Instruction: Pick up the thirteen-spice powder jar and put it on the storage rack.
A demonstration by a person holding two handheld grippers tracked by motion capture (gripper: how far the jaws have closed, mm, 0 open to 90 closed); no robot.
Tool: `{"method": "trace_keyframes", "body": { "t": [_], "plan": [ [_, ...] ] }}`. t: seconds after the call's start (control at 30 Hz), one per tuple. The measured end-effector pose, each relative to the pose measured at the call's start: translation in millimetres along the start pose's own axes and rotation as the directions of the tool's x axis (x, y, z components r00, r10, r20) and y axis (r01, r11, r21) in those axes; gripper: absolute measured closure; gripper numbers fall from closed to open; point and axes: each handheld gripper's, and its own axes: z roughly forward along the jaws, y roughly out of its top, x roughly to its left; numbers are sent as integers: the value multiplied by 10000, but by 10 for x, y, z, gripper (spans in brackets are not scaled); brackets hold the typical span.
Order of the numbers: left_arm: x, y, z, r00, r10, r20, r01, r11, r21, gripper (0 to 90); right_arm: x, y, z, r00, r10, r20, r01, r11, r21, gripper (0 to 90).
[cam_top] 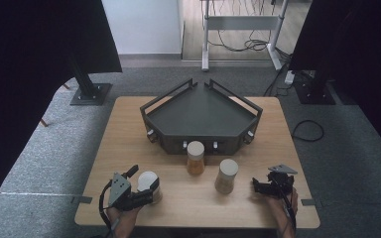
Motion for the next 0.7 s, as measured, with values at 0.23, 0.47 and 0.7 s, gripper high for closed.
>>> {"method": "trace_keyframes", "body": {
  "t": [0.23, 0.47, 0.7],
  "plan": [
    [-4, -33, 15, 10000, 4, -70, -3, 9999, 159, 120, -1, 0, 0, 10000, -8, -7, 8, 10000, 1, 32],
    [-9, -45, 36, 10000, 85, -13, -85, 9992, 387, 120, -1, 0, 0, 10000, -9, -9, 9, 10000, 1, 32],
    [-21, -65, 56, 10000, 72, 10, -73, 9984, 562, 120, -2, 0, 0, 10000, -26, -11, 26, 10000, -3, 31]
  ]
}}
